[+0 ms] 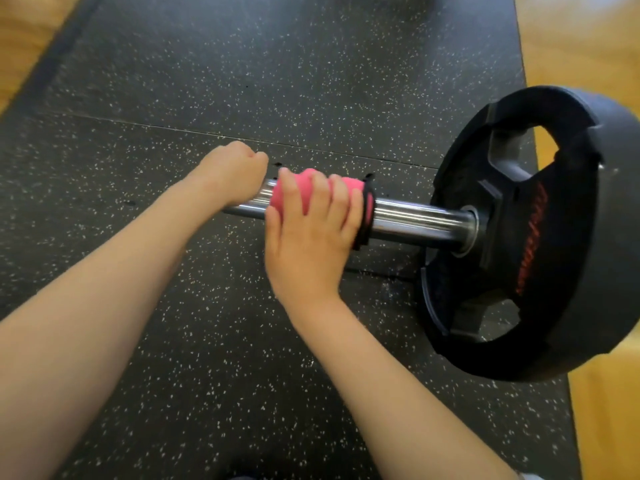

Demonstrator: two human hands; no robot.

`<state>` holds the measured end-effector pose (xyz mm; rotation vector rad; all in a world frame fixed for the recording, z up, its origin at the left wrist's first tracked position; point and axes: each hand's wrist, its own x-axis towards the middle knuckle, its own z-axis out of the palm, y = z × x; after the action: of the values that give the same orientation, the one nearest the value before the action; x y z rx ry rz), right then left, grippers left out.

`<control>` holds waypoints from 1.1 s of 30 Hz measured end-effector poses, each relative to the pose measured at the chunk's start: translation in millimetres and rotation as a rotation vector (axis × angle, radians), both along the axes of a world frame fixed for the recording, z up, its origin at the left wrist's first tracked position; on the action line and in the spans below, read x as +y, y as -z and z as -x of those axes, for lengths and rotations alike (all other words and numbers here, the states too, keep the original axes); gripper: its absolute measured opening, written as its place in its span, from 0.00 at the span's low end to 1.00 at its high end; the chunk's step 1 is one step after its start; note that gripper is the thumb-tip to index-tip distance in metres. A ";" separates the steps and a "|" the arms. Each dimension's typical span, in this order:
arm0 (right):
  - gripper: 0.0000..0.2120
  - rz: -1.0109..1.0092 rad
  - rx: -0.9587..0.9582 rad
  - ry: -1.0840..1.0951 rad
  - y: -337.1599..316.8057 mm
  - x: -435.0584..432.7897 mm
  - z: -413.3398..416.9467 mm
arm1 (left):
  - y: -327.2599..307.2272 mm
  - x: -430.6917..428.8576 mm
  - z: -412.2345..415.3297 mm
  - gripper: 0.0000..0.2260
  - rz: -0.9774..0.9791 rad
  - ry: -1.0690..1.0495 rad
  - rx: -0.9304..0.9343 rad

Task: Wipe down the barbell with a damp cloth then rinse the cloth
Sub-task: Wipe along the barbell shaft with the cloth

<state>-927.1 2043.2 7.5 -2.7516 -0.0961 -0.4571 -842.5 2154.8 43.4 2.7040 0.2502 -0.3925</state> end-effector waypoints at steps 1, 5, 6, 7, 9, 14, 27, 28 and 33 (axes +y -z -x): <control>0.22 0.016 0.011 -0.026 0.2 12.1 -0.8 | -0.5 -0.6 -4.6 0.12 0.026 0.031 0.063; 0.24 0.041 0.012 -0.067 3.0 22.4 -0.9 | 5.8 7.6 -4.3 0.09 0.273 -0.124 0.099; 0.24 0.042 0.001 -0.083 3.2 18.6 -0.5 | 8.5 10.5 -1.4 0.12 0.381 -0.177 0.084; 0.24 0.039 -0.009 -0.098 3.2 14.5 -0.5 | 10.6 10.8 3.0 0.13 0.494 -0.260 0.018; 0.23 0.030 -0.008 -0.131 2.4 5.8 0.7 | 18.6 10.3 13.3 0.14 0.593 -0.315 -0.146; 0.21 -0.005 -0.001 -0.115 -1.5 -36.8 3.6 | 29.4 8.6 44.9 0.09 0.498 -0.129 -0.482; 0.20 -0.035 -0.033 0.241 -0.9 -82.1 4.9 | 17.3 8.4 32.2 0.11 0.274 -0.134 -0.343; 0.19 -0.034 -0.037 0.225 -1.1 -75.2 3.2 | 10.4 7.7 26.3 0.11 0.243 -0.164 -0.207; 0.21 0.002 0.001 0.047 -0.8 -21.0 3.2 | -11.2 4.3 8.6 0.13 0.214 -0.173 0.292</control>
<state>-930.3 2022.2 8.3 -2.7607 -0.0315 -0.4688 -851.1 2159.2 54.6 2.3882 0.4912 -0.7189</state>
